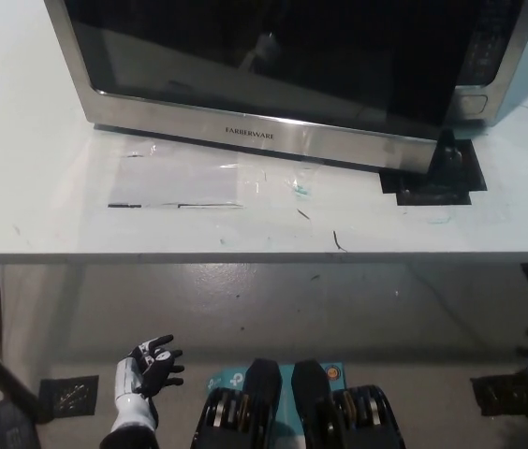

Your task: A microwave is kept infront of the robot with its door slightly ajar. The robot uses its right hand to push the door towards the left to open it.

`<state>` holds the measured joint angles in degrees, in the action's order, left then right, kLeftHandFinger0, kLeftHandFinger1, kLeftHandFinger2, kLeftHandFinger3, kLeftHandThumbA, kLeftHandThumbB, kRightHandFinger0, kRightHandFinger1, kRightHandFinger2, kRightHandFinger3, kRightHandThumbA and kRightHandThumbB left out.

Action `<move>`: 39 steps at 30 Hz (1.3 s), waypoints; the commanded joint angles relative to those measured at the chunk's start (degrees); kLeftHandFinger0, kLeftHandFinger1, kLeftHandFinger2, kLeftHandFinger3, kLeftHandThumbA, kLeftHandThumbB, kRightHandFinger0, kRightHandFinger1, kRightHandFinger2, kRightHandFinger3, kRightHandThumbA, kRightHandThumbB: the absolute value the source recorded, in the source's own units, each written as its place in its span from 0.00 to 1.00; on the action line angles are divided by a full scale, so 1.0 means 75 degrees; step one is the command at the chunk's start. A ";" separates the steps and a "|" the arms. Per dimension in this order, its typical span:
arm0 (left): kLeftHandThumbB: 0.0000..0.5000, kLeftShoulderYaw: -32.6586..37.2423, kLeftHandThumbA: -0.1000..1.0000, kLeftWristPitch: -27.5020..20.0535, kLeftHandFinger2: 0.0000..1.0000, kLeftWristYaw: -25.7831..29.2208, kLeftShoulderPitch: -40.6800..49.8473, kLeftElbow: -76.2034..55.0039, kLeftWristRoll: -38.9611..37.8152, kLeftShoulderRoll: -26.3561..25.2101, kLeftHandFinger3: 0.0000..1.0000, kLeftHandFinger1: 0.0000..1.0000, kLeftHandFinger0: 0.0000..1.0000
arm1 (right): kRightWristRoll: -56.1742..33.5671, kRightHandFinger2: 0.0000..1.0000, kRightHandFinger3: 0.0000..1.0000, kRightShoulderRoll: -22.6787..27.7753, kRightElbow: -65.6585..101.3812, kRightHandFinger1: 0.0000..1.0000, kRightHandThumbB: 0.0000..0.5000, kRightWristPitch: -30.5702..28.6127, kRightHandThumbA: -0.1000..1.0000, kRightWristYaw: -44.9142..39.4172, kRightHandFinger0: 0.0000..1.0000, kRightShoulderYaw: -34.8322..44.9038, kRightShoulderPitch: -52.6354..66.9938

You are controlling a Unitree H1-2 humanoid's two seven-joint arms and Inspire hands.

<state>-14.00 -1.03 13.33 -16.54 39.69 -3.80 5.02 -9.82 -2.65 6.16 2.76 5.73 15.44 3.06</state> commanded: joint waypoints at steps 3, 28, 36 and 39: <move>0.00 0.0034 0.08 -0.0247 0.40 0.0179 -0.0186 -0.0010 -0.0015 -0.0053 0.49 0.35 0.37 | -0.0445 0.49 0.65 0.0461 0.2883 0.38 0.42 0.1479 0.23 -0.0183 0.20 -0.0289 -0.0035; 0.00 0.0122 0.10 -0.0263 0.43 0.0235 -0.0059 -0.0057 0.0047 -0.0053 0.51 0.37 0.40 | -0.0452 0.60 0.72 0.2704 0.1863 0.47 0.30 0.2673 0.47 0.0001 0.32 -0.0455 -0.4720; 0.00 0.0155 0.07 -0.0310 0.43 0.0155 0.0016 -0.0125 -0.0002 0.0047 0.49 0.40 0.43 | -0.0076 0.57 0.70 0.2346 -0.1366 0.46 0.29 0.1209 0.45 -0.0048 0.31 -0.0776 -0.6031; 0.00 0.0162 0.07 -0.0339 0.44 0.0150 -0.0010 -0.0114 -0.0003 0.0056 0.49 0.39 0.41 | 0.0146 0.58 0.75 0.2168 -0.2659 0.47 0.26 0.0738 0.46 0.0025 0.28 -0.0951 -0.6420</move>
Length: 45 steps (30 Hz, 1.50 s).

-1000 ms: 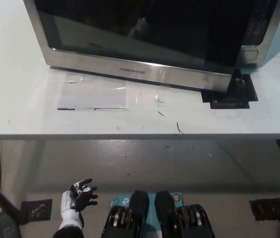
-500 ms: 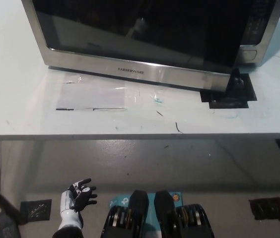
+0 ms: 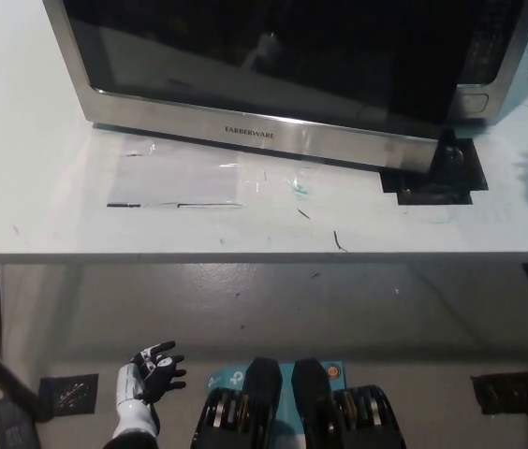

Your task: A microwave is kept infront of the robot with its door slightly ajar. The robot uses its right hand to push the door towards the left to open it.

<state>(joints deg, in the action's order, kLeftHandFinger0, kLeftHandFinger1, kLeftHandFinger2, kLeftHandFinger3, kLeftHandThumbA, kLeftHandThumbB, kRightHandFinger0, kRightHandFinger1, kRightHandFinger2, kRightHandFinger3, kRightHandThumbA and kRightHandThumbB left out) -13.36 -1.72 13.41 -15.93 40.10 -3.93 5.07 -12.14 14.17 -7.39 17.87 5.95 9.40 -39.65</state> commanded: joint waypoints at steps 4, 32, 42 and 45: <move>0.00 0.0131 0.07 -0.0141 0.46 0.0241 -0.0017 -0.0274 0.0129 0.0068 0.51 0.40 0.41 | 0.0638 0.49 0.72 -0.0266 -0.2104 0.39 0.27 -0.1709 0.40 0.0123 0.25 -0.0258 -0.1092; 0.00 0.0134 0.09 -0.0098 0.46 0.0157 -0.0208 -0.0299 0.0015 -0.0014 0.51 0.40 0.41 | 0.1236 0.46 0.61 -0.1216 -0.2371 0.33 0.37 -0.2465 0.45 -0.0028 0.16 -0.0898 -0.0659; 0.00 0.0183 0.13 -0.0127 0.45 0.0189 -0.0348 -0.0040 0.0099 -0.0102 0.52 0.39 0.40 | 0.1076 0.45 0.63 -0.2097 0.0113 0.32 0.38 -0.1554 0.44 -0.0335 0.19 -0.1560 0.1056; 0.00 0.0213 0.12 -0.0143 0.45 0.0150 -0.0309 -0.0068 0.0106 -0.0093 0.51 0.38 0.39 | 0.0933 0.47 0.66 -0.2150 0.0676 0.34 0.36 -0.1504 0.47 -0.0553 0.22 -0.1743 0.1493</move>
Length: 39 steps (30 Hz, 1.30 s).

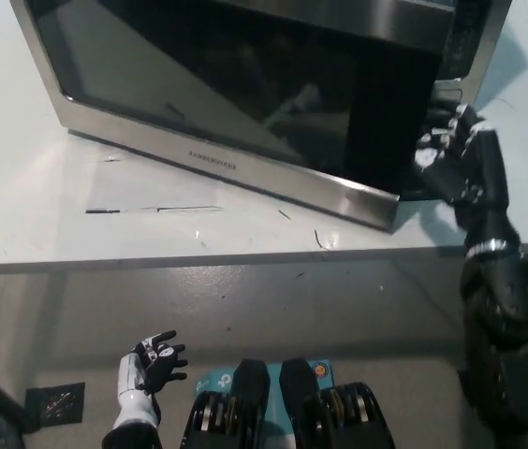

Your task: A microwave is kept infront of the robot with its door slightly ajar. The robot uses its right hand to push the door towards the left to open it.

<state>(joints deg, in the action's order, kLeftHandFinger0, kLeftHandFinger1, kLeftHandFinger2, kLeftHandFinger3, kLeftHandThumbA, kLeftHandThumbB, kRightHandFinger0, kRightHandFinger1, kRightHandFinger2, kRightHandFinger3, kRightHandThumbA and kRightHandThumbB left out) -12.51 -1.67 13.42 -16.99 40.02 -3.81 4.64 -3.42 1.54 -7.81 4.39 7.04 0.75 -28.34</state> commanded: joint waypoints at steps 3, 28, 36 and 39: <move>0.00 0.0100 0.12 -0.0100 0.46 0.0233 -0.0178 -0.0045 0.0133 -0.0026 0.51 0.39 0.40 | -0.0524 0.50 0.67 -0.0595 0.1576 0.36 0.35 0.0720 0.46 -0.0794 0.24 -0.0760 0.0505; 0.00 0.0106 0.01 -0.0233 0.44 0.0169 -0.0322 0.0149 0.0024 0.0062 0.46 0.38 0.39 | -0.0701 0.48 0.62 -0.1032 0.3441 0.32 0.28 0.0933 0.52 -0.1507 0.17 -0.2767 0.2574; 0.00 -0.0045 0.02 -0.0136 0.51 0.0021 -0.0483 0.0242 -0.0262 0.0114 0.48 0.44 0.48 | -0.0675 0.50 0.63 -0.1178 0.3408 0.34 0.26 0.1159 0.48 -0.1794 0.17 -0.3320 0.2660; 0.00 -0.0153 0.09 -0.0210 0.51 0.0045 -0.0601 0.0311 -0.0392 0.0182 0.47 0.42 0.47 | -0.0653 0.47 0.62 -0.1280 0.3303 0.32 0.26 0.1220 0.43 -0.1824 0.16 -0.3428 0.2623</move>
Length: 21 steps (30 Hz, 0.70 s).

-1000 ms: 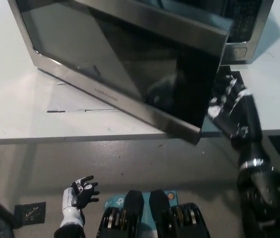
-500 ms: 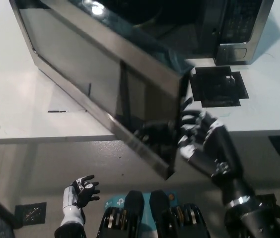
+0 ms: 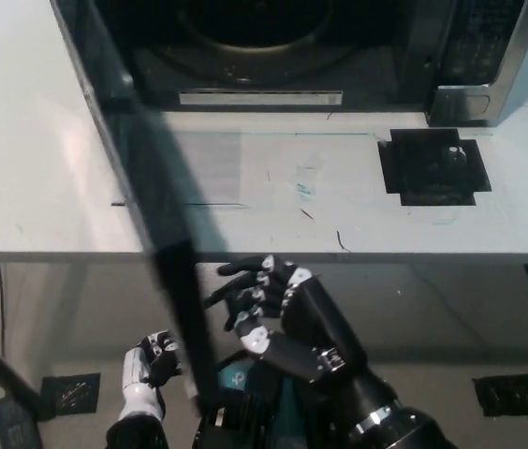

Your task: A microwave is kept infront of the robot with its door slightly ajar. The robot uses its right hand to push the door towards the left to open it.

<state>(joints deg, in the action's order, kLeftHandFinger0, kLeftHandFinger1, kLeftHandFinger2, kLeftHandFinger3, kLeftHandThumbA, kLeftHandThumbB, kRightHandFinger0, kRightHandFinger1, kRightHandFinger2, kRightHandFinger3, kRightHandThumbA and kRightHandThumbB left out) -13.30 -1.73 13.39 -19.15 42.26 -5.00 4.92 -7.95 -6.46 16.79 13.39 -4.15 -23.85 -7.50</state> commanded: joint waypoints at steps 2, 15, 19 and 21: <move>0.00 -0.0065 0.07 -0.0101 0.37 0.0087 -0.0284 -0.0178 -0.0249 0.0222 0.45 0.28 0.28 | -0.0078 0.46 0.62 -0.0253 -0.0054 0.30 0.25 -0.0015 0.43 -0.0416 0.15 -0.0196 -0.0176; 0.02 0.0115 0.07 -0.0117 0.52 0.0000 -0.0216 -0.0401 -0.0130 0.0201 0.60 0.42 0.39 | 0.0189 0.44 0.62 -0.0392 -0.0213 0.28 0.31 -0.0018 0.49 -0.0519 0.17 -0.0365 -0.0331; 0.00 -0.0078 0.00 -0.0024 0.44 0.0086 -0.0344 -0.0233 -0.0335 0.0238 0.46 0.36 0.38 | -0.0041 0.49 0.65 -0.0164 0.0099 0.33 0.24 0.0035 0.46 -0.0551 0.20 -0.0053 -0.0104; 0.00 0.0108 0.00 -0.0124 0.40 0.0022 -0.0440 0.0056 -0.0102 0.0074 0.42 0.36 0.37 | 0.0006 0.54 0.70 0.0186 0.0366 0.37 0.19 -0.0038 0.51 -0.0510 0.26 0.0337 0.0007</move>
<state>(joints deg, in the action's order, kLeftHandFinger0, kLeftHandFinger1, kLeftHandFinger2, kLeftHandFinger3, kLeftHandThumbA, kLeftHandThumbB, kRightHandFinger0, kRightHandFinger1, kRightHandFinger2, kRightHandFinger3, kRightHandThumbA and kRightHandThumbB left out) -13.21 -1.58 13.36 -20.21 41.90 -6.11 5.90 -6.99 -6.77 16.21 13.75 -6.97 -24.05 -7.45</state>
